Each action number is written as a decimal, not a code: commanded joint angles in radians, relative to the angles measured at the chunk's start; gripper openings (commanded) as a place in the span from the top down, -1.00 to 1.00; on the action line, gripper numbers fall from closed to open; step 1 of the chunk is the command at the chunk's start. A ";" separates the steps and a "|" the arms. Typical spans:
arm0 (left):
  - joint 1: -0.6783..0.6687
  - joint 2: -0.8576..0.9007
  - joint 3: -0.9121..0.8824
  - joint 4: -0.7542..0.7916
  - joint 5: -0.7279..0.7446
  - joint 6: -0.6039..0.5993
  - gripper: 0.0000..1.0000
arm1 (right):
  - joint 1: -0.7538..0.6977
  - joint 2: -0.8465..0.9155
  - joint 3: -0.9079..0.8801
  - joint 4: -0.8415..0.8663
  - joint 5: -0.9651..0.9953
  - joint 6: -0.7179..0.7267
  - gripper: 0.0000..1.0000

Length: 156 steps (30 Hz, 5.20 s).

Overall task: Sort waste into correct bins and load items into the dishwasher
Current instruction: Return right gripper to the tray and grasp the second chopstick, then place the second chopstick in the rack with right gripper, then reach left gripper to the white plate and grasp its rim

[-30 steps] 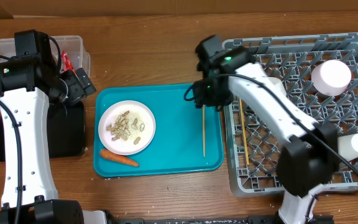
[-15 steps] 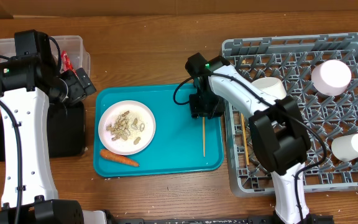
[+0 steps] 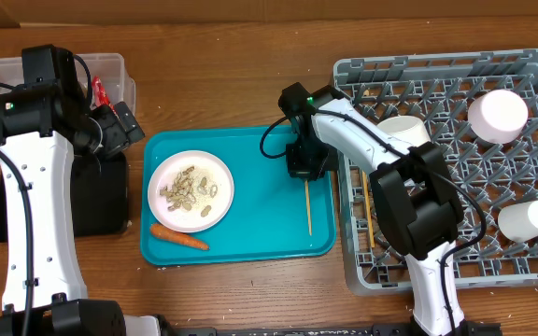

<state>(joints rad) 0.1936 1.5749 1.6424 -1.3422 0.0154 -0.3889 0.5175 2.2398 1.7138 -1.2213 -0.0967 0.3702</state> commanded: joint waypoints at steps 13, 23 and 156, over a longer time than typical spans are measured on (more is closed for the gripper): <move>0.003 0.007 0.006 0.001 0.004 0.019 -0.99 | -0.070 -0.361 0.145 -0.167 0.191 -0.050 0.92; 0.003 0.007 0.006 -0.006 0.004 0.019 -1.00 | -0.202 -0.377 0.031 -0.285 0.180 -0.174 0.92; -0.660 0.562 0.139 -0.133 -0.305 -0.083 0.92 | -0.880 -0.734 -0.074 -0.274 -0.009 -0.136 -0.08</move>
<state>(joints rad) -0.4820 2.1365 1.7184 -1.4437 -0.2543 -0.4686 -0.3660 1.5101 1.6424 -1.5028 -0.1009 0.2386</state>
